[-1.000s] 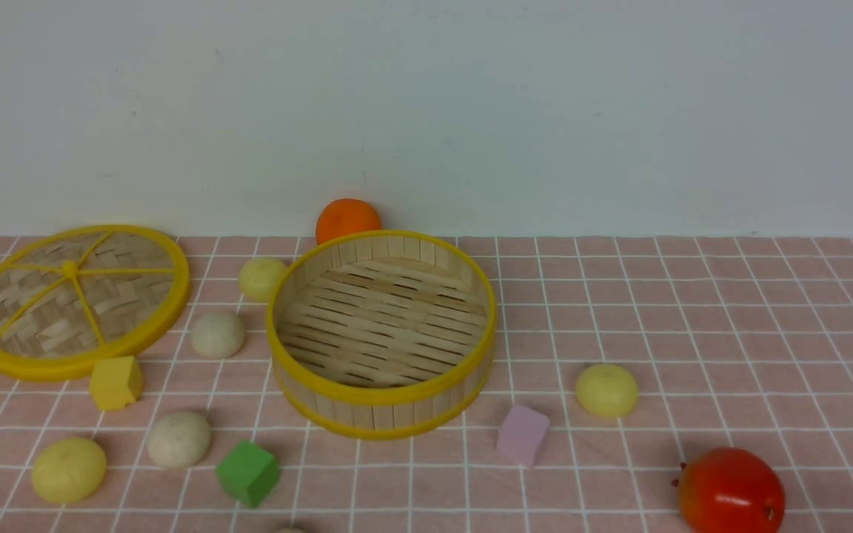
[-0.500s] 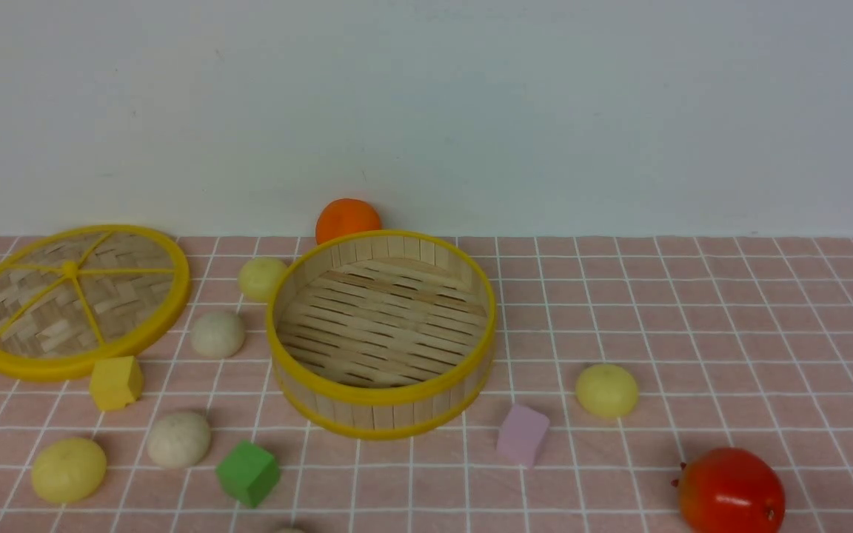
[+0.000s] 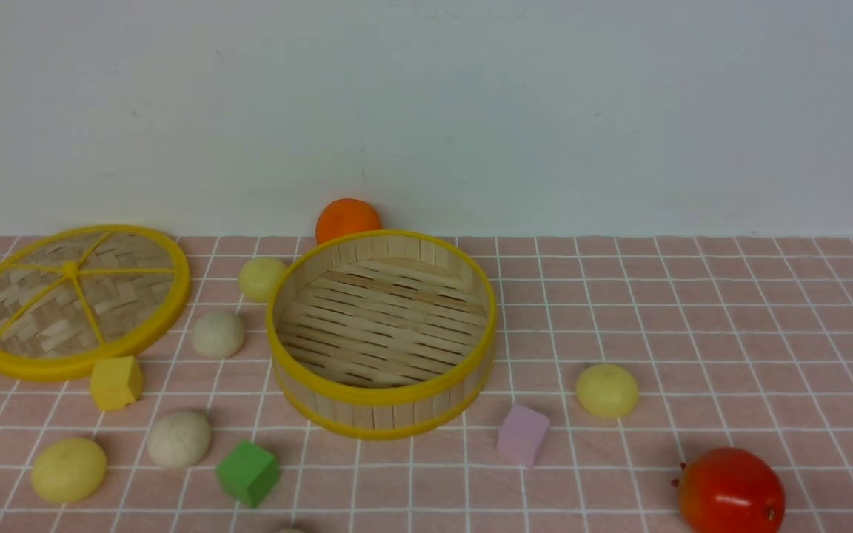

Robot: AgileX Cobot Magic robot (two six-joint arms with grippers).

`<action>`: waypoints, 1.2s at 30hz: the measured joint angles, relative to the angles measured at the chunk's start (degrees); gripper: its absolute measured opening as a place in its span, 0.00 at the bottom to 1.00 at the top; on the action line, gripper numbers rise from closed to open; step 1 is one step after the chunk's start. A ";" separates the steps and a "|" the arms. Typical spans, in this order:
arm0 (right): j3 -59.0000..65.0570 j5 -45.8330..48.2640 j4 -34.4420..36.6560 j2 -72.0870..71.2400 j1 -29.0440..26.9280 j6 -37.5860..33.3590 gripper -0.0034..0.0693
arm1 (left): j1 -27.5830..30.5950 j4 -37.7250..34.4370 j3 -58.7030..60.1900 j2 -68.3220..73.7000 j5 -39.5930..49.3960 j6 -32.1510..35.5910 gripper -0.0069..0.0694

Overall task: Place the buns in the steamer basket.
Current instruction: Use the left arm to grab a steamed stuffed bun

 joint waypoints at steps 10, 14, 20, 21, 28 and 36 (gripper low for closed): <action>0.00 0.00 0.00 0.00 0.00 0.00 0.38 | 0.00 0.05 0.11 0.00 -0.69 0.16 0.41; 0.00 0.00 0.00 0.00 0.00 0.00 0.38 | 0.00 -0.13 0.66 0.00 -4.92 0.16 0.41; 0.00 0.00 0.00 0.00 0.00 0.00 0.38 | 0.00 -3.69 0.79 0.00 -18.43 0.16 0.41; 0.00 0.00 0.00 0.00 0.00 0.00 0.38 | 0.00 -5.42 0.79 0.00 -23.73 0.16 0.41; 0.00 0.00 0.00 0.00 0.00 0.00 0.38 | 0.00 -10.37 -2.17 3.26 -36.23 -4.71 0.41; 0.00 0.00 0.00 0.00 0.00 0.00 0.38 | 0.00 -7.26 -33.73 19.05 -7.55 -6.69 0.41</action>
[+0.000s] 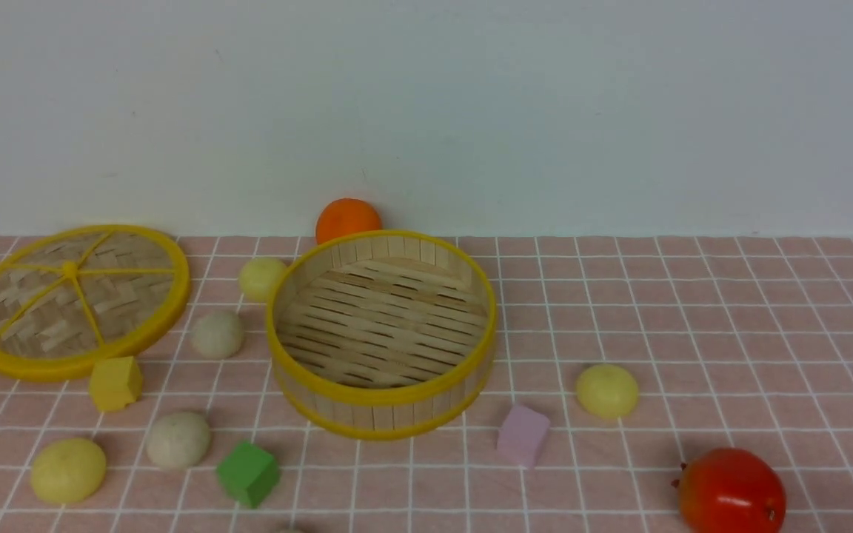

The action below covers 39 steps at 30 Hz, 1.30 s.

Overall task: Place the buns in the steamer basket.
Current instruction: Use the left arm to grab a steamed stuffed bun

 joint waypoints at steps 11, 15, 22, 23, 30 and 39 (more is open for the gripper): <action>0.00 0.00 0.00 0.00 0.00 0.00 0.38 | 0.00 4.79 -14.43 20.86 28.12 0.65 0.41; 0.00 0.00 0.00 0.00 0.00 0.00 0.38 | 0.00 2.64 -14.43 30.73 27.55 -1.77 0.41; 0.00 0.00 0.00 0.00 0.00 0.00 0.38 | 0.00 2.65 -16.09 48.75 32.59 -6.45 0.41; 0.00 0.00 0.00 0.00 0.00 0.00 0.38 | 0.00 2.65 -16.41 49.31 32.70 -6.45 0.41; 0.00 0.00 0.00 0.00 0.00 0.00 0.38 | 0.00 5.21 -25.20 66.99 34.25 -6.52 0.41; 0.00 0.00 0.00 0.00 0.00 0.00 0.38 | 6.35 2.33 -31.75 77.17 36.99 -2.88 0.41</action>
